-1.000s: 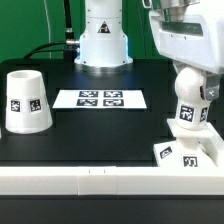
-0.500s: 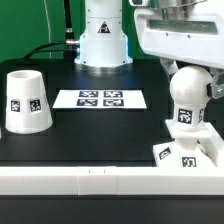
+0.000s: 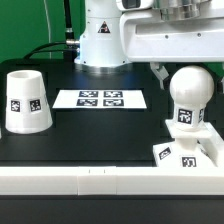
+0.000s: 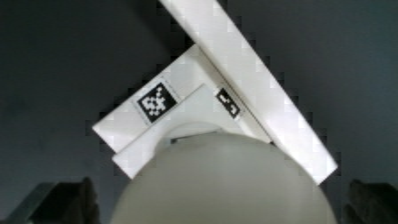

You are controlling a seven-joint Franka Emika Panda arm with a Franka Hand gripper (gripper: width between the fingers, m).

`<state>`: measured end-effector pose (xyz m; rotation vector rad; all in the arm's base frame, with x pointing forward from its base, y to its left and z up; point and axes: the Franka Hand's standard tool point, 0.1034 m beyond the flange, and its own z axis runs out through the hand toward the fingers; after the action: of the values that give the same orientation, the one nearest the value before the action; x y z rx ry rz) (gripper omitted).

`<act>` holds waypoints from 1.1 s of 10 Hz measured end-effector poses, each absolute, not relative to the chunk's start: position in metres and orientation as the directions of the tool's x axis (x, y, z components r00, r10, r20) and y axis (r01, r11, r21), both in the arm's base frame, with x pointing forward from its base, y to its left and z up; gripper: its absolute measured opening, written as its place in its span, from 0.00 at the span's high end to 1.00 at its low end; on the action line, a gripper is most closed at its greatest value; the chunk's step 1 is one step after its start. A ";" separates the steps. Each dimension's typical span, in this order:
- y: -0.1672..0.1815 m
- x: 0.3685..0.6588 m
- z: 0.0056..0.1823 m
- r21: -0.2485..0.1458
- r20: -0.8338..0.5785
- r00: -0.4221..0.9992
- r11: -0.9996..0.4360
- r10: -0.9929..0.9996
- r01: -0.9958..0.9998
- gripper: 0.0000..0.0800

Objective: Assemble lamp

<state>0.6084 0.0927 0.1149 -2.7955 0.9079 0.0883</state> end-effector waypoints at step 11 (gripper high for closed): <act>0.088 0.617 0.122 -0.090 0.043 0.917 -0.913 0.396 0.398 0.13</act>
Offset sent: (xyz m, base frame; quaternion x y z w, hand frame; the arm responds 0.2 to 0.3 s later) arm 0.0151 0.0019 0.0122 -0.0663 0.0188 -0.2780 0.9581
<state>0.6166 0.0885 0.1225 -2.9810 -0.6188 -0.0372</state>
